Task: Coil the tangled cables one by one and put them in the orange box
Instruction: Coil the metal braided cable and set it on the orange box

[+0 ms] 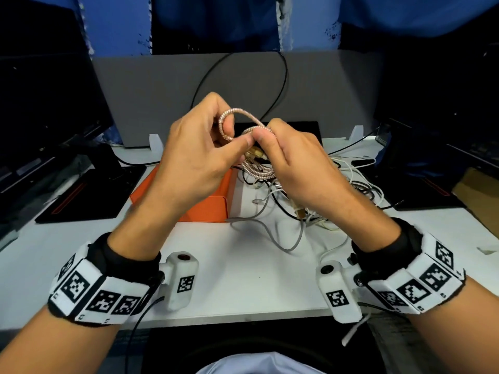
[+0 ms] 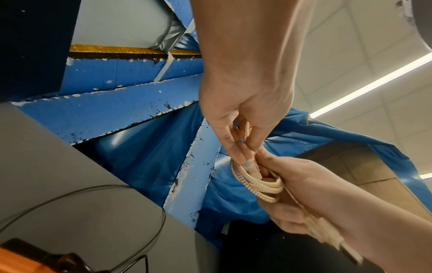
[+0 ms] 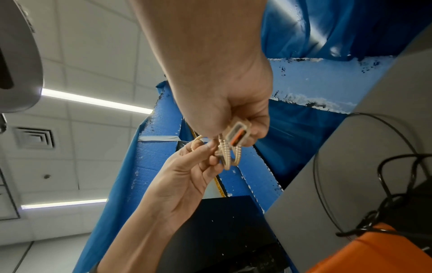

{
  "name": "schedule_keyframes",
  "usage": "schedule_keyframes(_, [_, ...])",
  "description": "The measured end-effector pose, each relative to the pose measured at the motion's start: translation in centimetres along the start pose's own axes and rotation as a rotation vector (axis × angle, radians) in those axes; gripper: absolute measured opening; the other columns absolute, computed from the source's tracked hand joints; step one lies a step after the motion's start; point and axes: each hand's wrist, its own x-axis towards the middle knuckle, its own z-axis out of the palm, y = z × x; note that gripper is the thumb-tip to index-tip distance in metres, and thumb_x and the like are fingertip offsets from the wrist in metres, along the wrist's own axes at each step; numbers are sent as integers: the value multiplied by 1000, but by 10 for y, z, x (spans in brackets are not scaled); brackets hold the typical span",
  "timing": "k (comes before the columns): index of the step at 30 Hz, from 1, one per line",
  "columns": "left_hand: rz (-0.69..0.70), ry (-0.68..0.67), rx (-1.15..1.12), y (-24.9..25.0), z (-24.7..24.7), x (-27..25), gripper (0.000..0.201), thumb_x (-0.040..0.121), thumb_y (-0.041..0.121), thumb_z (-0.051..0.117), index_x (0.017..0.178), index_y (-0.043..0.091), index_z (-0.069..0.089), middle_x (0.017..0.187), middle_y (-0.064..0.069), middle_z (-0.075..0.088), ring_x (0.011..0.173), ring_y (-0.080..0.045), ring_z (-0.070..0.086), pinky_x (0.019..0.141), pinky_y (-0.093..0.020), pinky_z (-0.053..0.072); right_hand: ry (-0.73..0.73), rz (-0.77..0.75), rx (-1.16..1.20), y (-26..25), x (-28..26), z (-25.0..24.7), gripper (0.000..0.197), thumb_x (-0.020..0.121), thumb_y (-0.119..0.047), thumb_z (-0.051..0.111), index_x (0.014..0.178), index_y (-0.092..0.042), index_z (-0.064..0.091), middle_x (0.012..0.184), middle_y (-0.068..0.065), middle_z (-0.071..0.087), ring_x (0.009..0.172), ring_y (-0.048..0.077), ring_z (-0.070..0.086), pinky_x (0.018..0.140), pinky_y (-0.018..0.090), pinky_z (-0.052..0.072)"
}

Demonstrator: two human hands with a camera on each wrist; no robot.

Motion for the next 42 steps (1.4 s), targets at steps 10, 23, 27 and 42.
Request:
schedule_keyframes(10, [-11,-147,-17,-13,10,0,59,87,5,71,137,23,45,124,0,61,114,-10,62,95,-28,53,-85,-28,423,-3,-1,-5,40,112,-33,40,79,-11,48,64,1,47,39,14,49,41,25,35])
schedule_keyframes(23, [-254,-423,-326,-12,8,4,45,107,46,37,126,7,52,63,2,38,48,-11,24,45,-23,16,41,214,579,26,15,-12,46,108,-48,45,74,-18,49,62,-1,46,39,13,39,39,26,29])
schedule_keyframes(27, [-147,-376,-203,-7,13,0,47,107,48,29,116,12,58,62,-1,56,43,-8,46,46,-18,35,36,143,519,26,13,-3,46,110,-46,43,74,-18,46,62,1,45,40,12,40,40,26,32])
schedule_keyframes(42, [-131,-278,-47,-31,4,7,26,111,35,36,94,21,51,69,-1,46,51,-11,44,50,-28,39,-358,46,218,37,11,-48,17,99,-25,70,96,-8,72,78,1,74,66,10,65,63,25,50])
